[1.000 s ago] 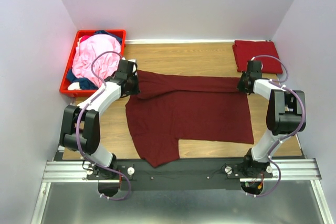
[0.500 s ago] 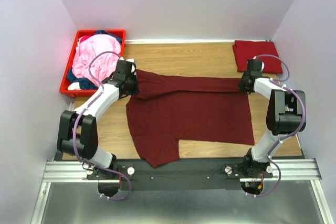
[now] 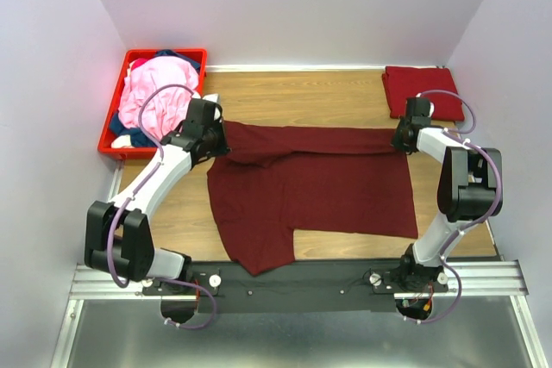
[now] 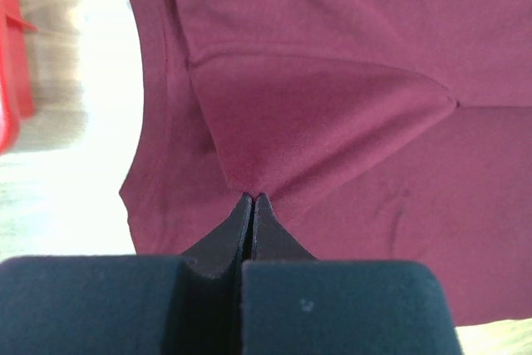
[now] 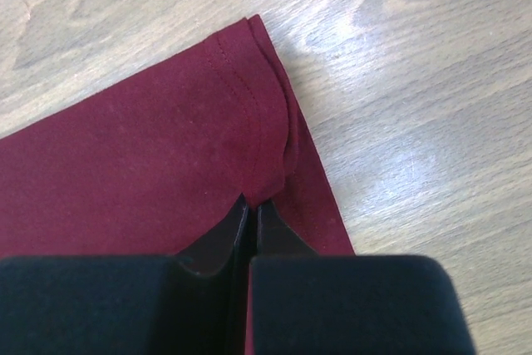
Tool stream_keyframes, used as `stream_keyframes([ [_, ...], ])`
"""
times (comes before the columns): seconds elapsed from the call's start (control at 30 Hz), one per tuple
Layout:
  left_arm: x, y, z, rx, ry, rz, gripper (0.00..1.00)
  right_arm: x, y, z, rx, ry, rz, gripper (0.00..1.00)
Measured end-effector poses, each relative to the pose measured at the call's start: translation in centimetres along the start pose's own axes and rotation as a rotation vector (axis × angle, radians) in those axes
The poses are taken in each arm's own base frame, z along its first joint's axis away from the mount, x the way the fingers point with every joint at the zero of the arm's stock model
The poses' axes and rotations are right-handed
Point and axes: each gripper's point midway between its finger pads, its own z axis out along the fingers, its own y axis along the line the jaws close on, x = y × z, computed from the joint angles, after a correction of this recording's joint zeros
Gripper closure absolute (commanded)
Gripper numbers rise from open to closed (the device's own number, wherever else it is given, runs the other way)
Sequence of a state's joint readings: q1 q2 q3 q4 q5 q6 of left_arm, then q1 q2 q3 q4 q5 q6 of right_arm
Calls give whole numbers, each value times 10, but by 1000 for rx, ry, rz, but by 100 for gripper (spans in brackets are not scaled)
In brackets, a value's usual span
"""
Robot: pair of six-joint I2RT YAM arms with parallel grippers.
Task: Fold and stack the t-shirts
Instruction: Fold the tshirt
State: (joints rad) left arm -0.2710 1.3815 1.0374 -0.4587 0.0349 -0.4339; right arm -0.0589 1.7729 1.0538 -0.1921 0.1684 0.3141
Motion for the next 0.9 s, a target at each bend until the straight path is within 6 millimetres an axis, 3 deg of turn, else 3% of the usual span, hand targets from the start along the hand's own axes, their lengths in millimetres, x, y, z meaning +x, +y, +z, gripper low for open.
stream_keyframes([
  [0.33, 42, 9, 10, -25, 91, -26, 100, 8, -2, 3, 10, 28, -1, 72],
  [0.5, 44, 1, 10, -9, 93, -21, 100, 8, -7, 2, 39, 27, 7, 57],
  [0.73, 45, -3, 8, 1, 89, -14, 100, -8, -25, -13, 139, -34, 33, 52],
  [0.9, 44, -6, 7, 10, 83, -9, 100, -19, -26, -23, 149, -68, 49, 52],
])
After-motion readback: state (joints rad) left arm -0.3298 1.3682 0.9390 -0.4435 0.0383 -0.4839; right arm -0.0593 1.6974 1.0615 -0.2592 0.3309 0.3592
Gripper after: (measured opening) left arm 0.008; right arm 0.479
